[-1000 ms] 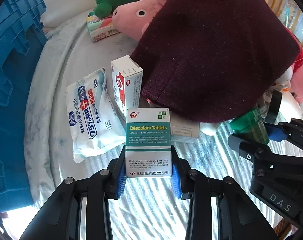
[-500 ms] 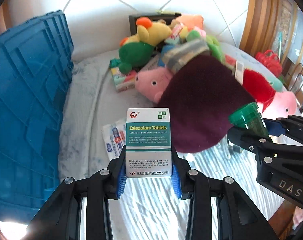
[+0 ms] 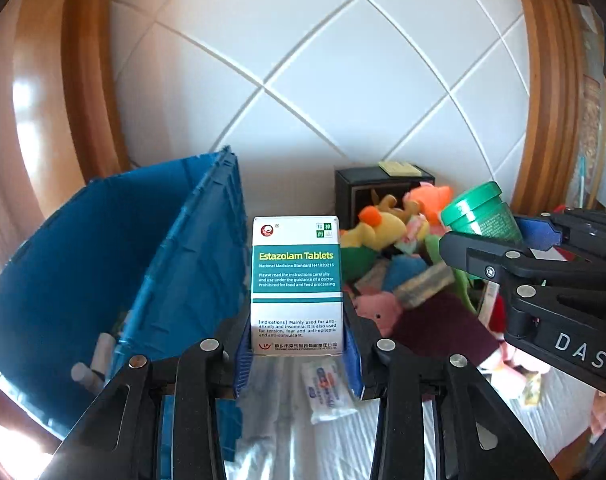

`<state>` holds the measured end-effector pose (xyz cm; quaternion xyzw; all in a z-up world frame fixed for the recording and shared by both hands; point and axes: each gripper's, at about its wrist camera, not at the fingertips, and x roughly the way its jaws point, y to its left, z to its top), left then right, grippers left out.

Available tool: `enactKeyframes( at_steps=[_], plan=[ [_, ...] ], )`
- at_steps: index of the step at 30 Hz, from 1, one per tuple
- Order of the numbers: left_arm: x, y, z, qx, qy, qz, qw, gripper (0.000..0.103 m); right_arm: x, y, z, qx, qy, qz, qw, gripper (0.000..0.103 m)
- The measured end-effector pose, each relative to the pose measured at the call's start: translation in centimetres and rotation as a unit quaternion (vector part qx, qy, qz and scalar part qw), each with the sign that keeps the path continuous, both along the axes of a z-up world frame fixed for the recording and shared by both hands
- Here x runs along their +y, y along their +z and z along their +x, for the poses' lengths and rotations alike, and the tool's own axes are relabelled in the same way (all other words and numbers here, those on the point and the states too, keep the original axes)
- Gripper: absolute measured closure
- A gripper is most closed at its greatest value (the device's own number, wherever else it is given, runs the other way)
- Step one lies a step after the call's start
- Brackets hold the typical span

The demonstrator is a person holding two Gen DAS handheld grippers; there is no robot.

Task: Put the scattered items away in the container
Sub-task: 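Carry the box and jar over the blue crate and release both inside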

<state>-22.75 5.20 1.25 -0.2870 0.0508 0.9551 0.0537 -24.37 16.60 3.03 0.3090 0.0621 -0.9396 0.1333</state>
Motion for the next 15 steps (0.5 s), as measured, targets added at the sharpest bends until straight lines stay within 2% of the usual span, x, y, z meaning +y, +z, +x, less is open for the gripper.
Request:
enactKeyframes(
  at_steps=[5,15],
  plan=[
    [-6.2,2.0,0.3,0.015,0.057,0.007,0.9982,0.067,-6.0,1.8,-0.8,0.014,0.058,0.0,0.998,0.063],
    [-17.9,1.5,-0.1,-0.004,0.162,0.006,0.9868,0.067,-17.4,2.1,-2.7,0.011,0.149,0.001,0.989,0.063]
  ],
)
